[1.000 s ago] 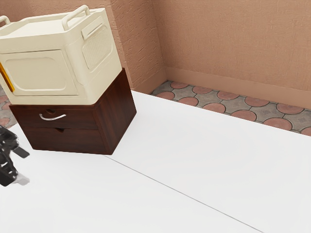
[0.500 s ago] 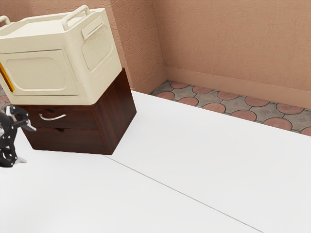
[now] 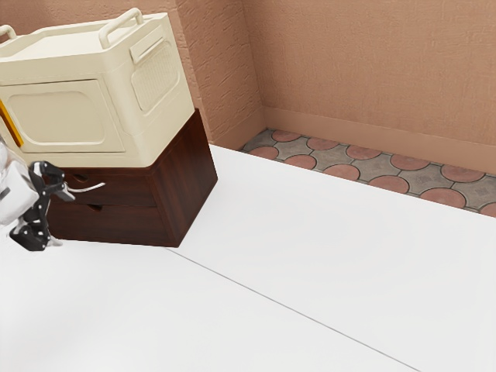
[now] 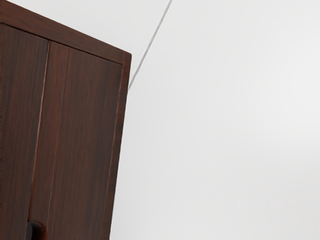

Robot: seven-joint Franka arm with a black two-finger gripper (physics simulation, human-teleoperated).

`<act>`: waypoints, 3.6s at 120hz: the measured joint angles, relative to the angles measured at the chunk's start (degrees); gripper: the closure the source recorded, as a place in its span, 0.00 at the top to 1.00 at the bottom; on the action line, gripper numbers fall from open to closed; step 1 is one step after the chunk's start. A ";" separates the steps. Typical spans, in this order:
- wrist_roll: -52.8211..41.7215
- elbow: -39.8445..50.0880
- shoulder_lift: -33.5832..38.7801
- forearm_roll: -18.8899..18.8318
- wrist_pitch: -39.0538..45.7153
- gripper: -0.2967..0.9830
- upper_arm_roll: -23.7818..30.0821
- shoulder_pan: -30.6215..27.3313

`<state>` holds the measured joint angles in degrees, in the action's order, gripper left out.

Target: Pull the drawer handle with one arm to open the drawer

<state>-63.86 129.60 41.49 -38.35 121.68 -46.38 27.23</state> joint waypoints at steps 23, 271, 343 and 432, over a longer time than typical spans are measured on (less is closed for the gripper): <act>0.48 -3.22 -2.19 -0.58 1.09 0.77 -5.17 4.46; 4.69 3.12 -0.97 -1.00 0.42 0.76 -1.22 -4.76; 5.91 11.92 6.52 -0.97 -0.85 0.76 8.17 -16.75; 6.38 17.91 12.95 1.44 -3.25 0.76 14.50 -23.69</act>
<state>-57.48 147.51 54.44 -36.91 118.43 -31.88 3.54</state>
